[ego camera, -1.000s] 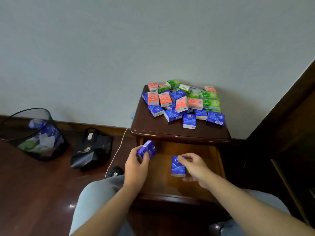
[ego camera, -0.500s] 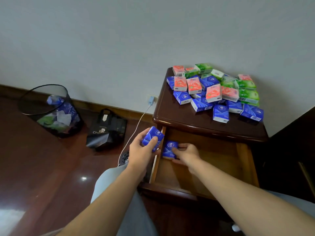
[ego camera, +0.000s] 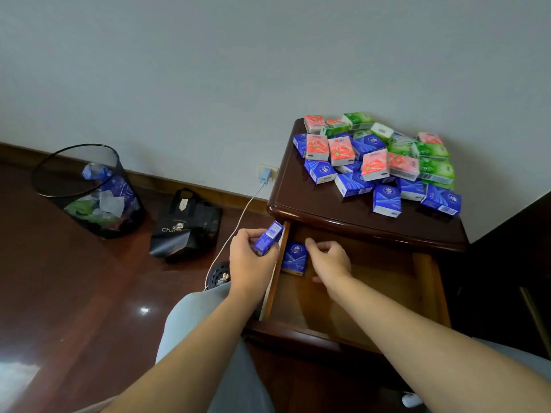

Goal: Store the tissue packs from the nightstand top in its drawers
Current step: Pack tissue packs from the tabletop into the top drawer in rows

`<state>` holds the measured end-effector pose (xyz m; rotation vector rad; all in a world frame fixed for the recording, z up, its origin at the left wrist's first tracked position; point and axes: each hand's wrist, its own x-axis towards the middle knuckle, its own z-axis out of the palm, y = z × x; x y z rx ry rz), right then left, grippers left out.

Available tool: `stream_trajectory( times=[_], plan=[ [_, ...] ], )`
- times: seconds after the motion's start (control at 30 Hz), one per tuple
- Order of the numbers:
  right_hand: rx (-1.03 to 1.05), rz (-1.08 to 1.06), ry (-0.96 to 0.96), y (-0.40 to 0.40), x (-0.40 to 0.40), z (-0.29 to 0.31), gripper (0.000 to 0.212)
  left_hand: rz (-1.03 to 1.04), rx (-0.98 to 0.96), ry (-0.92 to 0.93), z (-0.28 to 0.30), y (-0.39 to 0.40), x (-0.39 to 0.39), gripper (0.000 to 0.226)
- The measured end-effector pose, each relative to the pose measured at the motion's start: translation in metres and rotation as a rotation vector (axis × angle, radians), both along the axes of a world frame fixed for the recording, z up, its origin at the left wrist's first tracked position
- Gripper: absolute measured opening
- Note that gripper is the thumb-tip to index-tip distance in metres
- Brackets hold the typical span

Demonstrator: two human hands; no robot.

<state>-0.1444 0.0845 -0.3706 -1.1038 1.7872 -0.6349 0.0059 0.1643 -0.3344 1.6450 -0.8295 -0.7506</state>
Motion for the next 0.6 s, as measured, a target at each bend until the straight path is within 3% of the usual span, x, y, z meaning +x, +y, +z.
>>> stream_trajectory(
  times=[0.1, 0.2, 0.3, 0.4, 0.5, 0.6],
  plan=[
    [0.087, 0.103, -0.42, 0.011, -0.006, 0.018, 0.054, -0.102, -0.051, -0.237, -0.001, 0.0, -0.018, 0.037],
    [0.209, 0.223, -0.612, 0.019, -0.017, 0.028, 0.054, -0.26, -0.095, -0.339, -0.003, -0.001, -0.038, 0.042],
    [0.197, 0.128, -0.598, 0.022, -0.026, 0.026, 0.045, -0.409, -0.13, -0.418, -0.005, 0.001, -0.049, 0.053],
    [0.157, -0.071, -0.529, 0.021, -0.038, 0.014, 0.052, -0.459, -0.001, -0.65, -0.012, 0.003, -0.045, 0.076],
    [0.093, -0.07, -0.335, 0.021, -0.05, 0.0, 0.046, -0.51, 0.189, -0.955, -0.023, 0.006, -0.036, 0.07],
    [0.068, -0.011, -0.192, 0.02, -0.052, -0.012, 0.041, -0.583, 0.313, -1.003, -0.036, 0.006, -0.032, 0.062]
  ],
)
